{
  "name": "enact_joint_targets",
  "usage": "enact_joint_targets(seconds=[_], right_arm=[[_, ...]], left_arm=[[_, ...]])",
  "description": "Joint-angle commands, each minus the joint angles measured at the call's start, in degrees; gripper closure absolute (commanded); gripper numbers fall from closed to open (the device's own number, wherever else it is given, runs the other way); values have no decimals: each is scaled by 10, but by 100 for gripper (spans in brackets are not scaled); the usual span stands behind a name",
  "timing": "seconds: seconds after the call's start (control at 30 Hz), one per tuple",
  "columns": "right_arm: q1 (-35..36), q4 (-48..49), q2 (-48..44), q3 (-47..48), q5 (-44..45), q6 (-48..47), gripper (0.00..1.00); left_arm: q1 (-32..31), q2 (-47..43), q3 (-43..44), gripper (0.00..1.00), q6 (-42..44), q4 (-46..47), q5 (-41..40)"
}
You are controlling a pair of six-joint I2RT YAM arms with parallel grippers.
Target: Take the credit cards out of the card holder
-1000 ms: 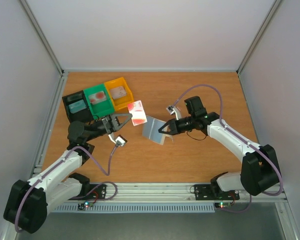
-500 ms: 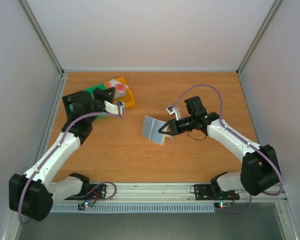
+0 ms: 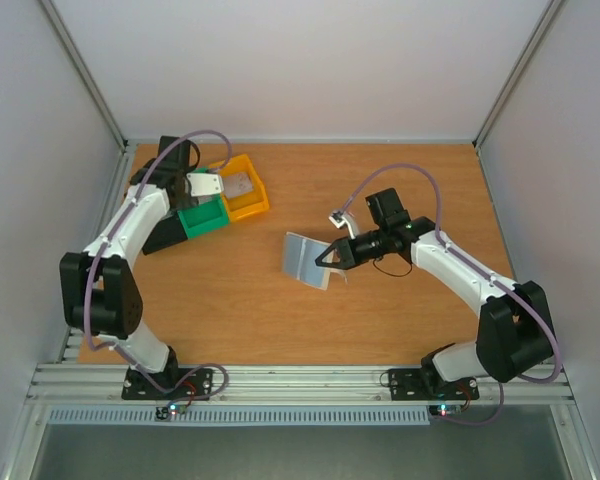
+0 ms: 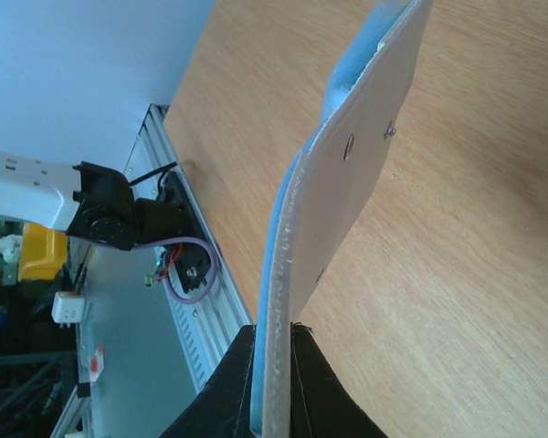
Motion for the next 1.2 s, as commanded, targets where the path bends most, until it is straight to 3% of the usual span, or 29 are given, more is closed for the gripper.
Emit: enact_joint_targets(seconds=[0.0, 0.1, 0.23, 0.4, 0.53, 0.63, 0.9, 1.17], right_arm=[[1, -34, 12, 37, -19, -41, 99], [1, -31, 13, 37, -11, -44, 99], [1, -24, 13, 37, 1, -31, 99], [1, -12, 26, 36, 3, -12, 99], [2, 13, 29, 27, 0, 11, 99], [2, 25, 19, 19, 10, 22, 99], [2, 36, 9, 14, 17, 34, 99], [2, 31, 14, 21, 13, 33, 99]], left_arm=[[7, 33, 79, 100, -27, -88, -32], [4, 60, 117, 100, -23, -94, -57], [4, 90, 179, 100, -98, -129, -61], [-10, 79, 99, 100, -123, 27, -70], [-33, 114, 88, 100, -103, 88, -110], [-35, 137, 108, 100, -130, 79, -102], [-32, 158, 81, 100, -140, 105, -171], [-31, 179, 77, 100, -163, 89, -135]])
